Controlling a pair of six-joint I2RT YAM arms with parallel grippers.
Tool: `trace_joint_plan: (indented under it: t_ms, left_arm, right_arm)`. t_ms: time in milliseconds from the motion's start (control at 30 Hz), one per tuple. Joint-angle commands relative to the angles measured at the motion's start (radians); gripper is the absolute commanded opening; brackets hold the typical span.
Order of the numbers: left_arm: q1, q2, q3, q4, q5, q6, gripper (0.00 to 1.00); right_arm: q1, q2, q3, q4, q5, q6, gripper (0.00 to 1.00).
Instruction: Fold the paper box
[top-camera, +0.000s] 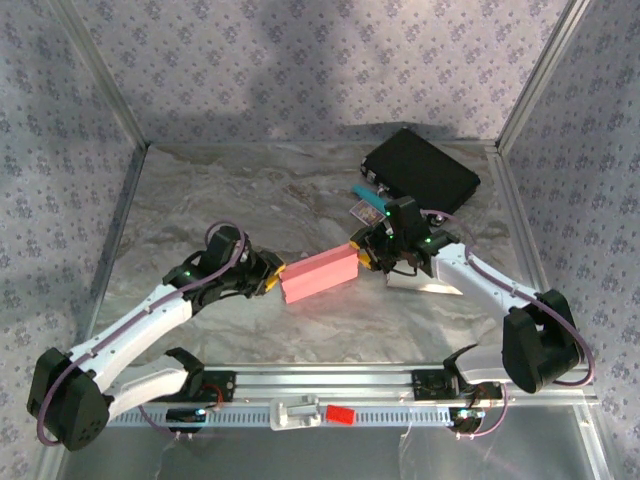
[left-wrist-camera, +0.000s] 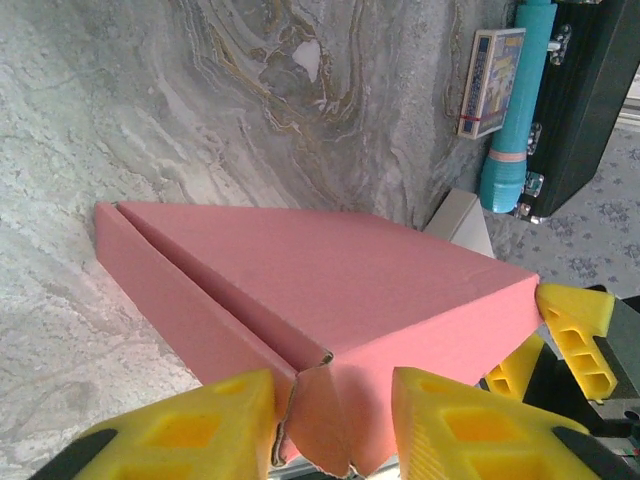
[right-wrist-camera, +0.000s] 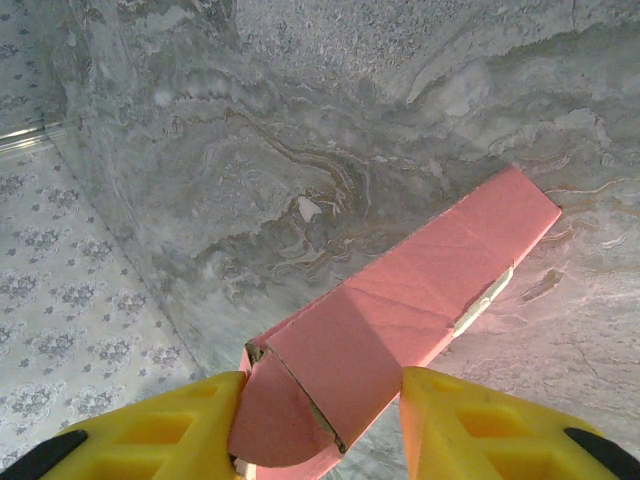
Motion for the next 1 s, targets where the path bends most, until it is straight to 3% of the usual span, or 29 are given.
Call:
trace_joint_plan:
  t_ms: [0, 333, 967]
  left_arm:
    - [-0.008, -0.011, -0.025, 0.042, 0.002, -0.026, 0.3]
    - [-0.011, -0.011, -0.039, 0.067, 0.009, -0.022, 0.21]
    - [-0.02, -0.031, -0.054, 0.002, 0.017, 0.038, 0.21]
  right_arm:
    - [0.008, 0.025, -0.022, -0.096, 0.024, -0.023, 0.43]
    - [0.009, 0.022, -0.021, -0.099, 0.022, -0.024, 0.43]
    - [0.005, 0.02, -0.004, -0.129, 0.024, -0.047, 0.44]
